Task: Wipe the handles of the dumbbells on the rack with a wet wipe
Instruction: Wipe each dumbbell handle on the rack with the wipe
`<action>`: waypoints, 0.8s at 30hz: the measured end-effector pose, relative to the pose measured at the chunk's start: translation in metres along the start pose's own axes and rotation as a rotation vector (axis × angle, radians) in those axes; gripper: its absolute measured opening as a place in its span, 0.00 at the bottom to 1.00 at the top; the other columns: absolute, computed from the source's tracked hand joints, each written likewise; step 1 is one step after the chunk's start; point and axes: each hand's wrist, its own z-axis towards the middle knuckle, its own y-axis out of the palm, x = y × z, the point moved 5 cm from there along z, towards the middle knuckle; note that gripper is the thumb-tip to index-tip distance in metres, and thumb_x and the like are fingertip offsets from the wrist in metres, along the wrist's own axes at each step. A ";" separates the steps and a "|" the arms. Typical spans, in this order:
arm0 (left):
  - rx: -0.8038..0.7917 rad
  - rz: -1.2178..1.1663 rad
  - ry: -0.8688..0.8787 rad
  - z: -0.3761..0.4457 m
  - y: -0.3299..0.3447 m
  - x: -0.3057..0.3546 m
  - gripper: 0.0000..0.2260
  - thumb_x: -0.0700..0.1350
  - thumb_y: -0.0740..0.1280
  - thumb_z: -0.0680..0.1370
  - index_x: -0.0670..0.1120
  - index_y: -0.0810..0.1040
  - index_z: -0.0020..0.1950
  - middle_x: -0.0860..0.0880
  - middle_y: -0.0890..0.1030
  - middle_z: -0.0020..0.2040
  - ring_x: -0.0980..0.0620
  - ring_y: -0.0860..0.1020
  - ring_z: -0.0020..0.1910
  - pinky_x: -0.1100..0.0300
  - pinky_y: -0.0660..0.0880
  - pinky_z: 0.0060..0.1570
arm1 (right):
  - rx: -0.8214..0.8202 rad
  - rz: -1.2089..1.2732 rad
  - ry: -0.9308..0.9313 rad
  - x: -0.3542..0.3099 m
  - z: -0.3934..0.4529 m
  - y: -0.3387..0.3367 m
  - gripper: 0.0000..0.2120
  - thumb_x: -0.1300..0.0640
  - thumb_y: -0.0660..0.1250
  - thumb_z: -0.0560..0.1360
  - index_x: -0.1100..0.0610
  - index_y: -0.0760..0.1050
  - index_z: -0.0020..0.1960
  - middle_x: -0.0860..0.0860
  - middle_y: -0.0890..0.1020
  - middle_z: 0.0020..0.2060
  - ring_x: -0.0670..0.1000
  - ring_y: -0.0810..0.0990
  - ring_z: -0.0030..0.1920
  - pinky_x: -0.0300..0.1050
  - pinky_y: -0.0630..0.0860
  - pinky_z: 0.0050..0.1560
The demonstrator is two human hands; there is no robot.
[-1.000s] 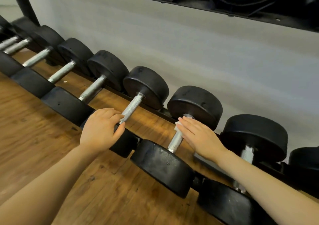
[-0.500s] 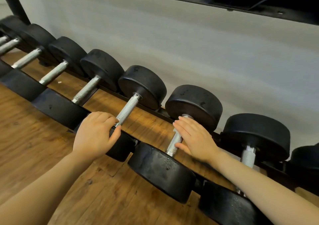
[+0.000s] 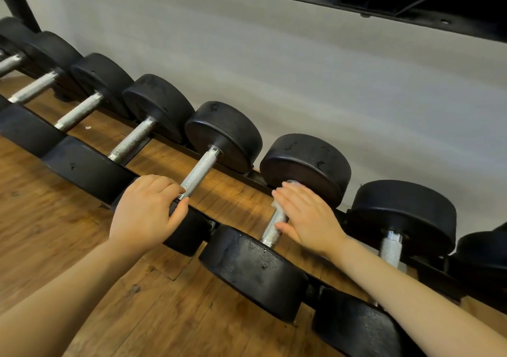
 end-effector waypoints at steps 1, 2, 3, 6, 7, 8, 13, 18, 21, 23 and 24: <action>-0.001 0.000 -0.001 0.000 0.000 0.000 0.22 0.54 0.55 0.78 0.43 0.85 0.50 0.49 0.82 0.41 0.48 0.78 0.42 0.53 0.73 0.46 | 0.006 0.008 0.036 0.002 0.000 -0.001 0.31 0.39 0.54 0.78 0.61 0.72 0.69 0.56 0.76 0.66 0.55 0.72 0.69 0.50 0.61 0.72; -0.002 0.000 -0.001 0.000 0.000 0.000 0.22 0.54 0.55 0.78 0.43 0.85 0.50 0.49 0.81 0.41 0.48 0.78 0.42 0.53 0.72 0.46 | 0.007 0.013 0.054 0.002 0.000 -0.001 0.32 0.39 0.54 0.78 0.61 0.71 0.70 0.56 0.76 0.66 0.55 0.71 0.69 0.51 0.61 0.72; -0.004 0.000 -0.003 0.000 0.000 0.000 0.21 0.54 0.55 0.78 0.43 0.84 0.49 0.49 0.81 0.41 0.48 0.78 0.42 0.53 0.72 0.46 | 0.000 0.015 0.050 -0.001 -0.001 0.000 0.32 0.38 0.54 0.78 0.61 0.71 0.70 0.56 0.76 0.66 0.55 0.71 0.70 0.51 0.62 0.72; -0.003 0.007 -0.005 0.000 0.001 -0.001 0.21 0.54 0.55 0.79 0.43 0.84 0.49 0.49 0.80 0.40 0.48 0.77 0.42 0.53 0.71 0.46 | -0.034 -0.007 -0.036 -0.009 -0.006 0.005 0.32 0.37 0.53 0.78 0.61 0.71 0.70 0.56 0.76 0.66 0.55 0.70 0.70 0.52 0.61 0.73; -0.002 0.008 -0.006 0.000 0.000 0.000 0.21 0.54 0.55 0.78 0.43 0.84 0.48 0.49 0.80 0.40 0.48 0.77 0.41 0.53 0.71 0.45 | -0.034 -0.027 -0.049 -0.007 -0.005 0.004 0.32 0.37 0.53 0.78 0.61 0.71 0.70 0.56 0.76 0.66 0.55 0.70 0.70 0.51 0.60 0.73; 0.001 0.008 -0.006 0.000 0.000 0.000 0.20 0.54 0.55 0.78 0.43 0.84 0.47 0.49 0.79 0.39 0.48 0.76 0.41 0.53 0.71 0.45 | -0.024 -0.040 -0.034 -0.002 -0.004 0.002 0.32 0.37 0.53 0.78 0.61 0.71 0.70 0.56 0.76 0.66 0.55 0.70 0.70 0.50 0.59 0.73; 0.007 0.014 -0.004 0.001 0.000 0.000 0.19 0.53 0.56 0.78 0.43 0.83 0.46 0.49 0.79 0.39 0.48 0.76 0.40 0.53 0.71 0.44 | -0.014 -0.006 -0.001 -0.006 -0.008 0.004 0.33 0.36 0.54 0.78 0.61 0.69 0.71 0.57 0.74 0.67 0.56 0.68 0.71 0.49 0.56 0.74; 0.008 0.020 -0.004 0.000 0.001 -0.001 0.21 0.54 0.55 0.79 0.43 0.83 0.48 0.49 0.80 0.40 0.47 0.77 0.42 0.52 0.72 0.46 | 0.003 0.011 -0.107 -0.012 -0.017 0.006 0.32 0.38 0.55 0.80 0.61 0.66 0.73 0.57 0.71 0.70 0.55 0.63 0.74 0.50 0.53 0.76; 0.016 0.020 -0.001 -0.001 0.001 0.000 0.21 0.54 0.55 0.79 0.43 0.84 0.50 0.48 0.82 0.44 0.47 0.78 0.46 0.52 0.72 0.50 | -0.004 -0.011 -0.029 -0.007 -0.017 0.007 0.34 0.37 0.52 0.80 0.62 0.64 0.75 0.57 0.68 0.72 0.55 0.61 0.75 0.51 0.54 0.76; 0.009 0.012 -0.019 -0.003 0.002 -0.001 0.21 0.54 0.55 0.79 0.43 0.84 0.53 0.47 0.83 0.49 0.46 0.79 0.52 0.49 0.73 0.56 | 0.000 0.012 -0.023 -0.007 -0.020 0.009 0.35 0.37 0.54 0.80 0.62 0.61 0.76 0.58 0.66 0.74 0.56 0.59 0.76 0.51 0.56 0.75; 0.005 0.006 -0.032 -0.004 0.003 -0.001 0.22 0.54 0.55 0.79 0.43 0.84 0.54 0.47 0.83 0.52 0.46 0.79 0.56 0.48 0.72 0.60 | -0.001 0.029 -0.034 -0.007 -0.022 0.010 0.35 0.37 0.54 0.79 0.62 0.60 0.76 0.58 0.65 0.74 0.56 0.58 0.76 0.51 0.56 0.75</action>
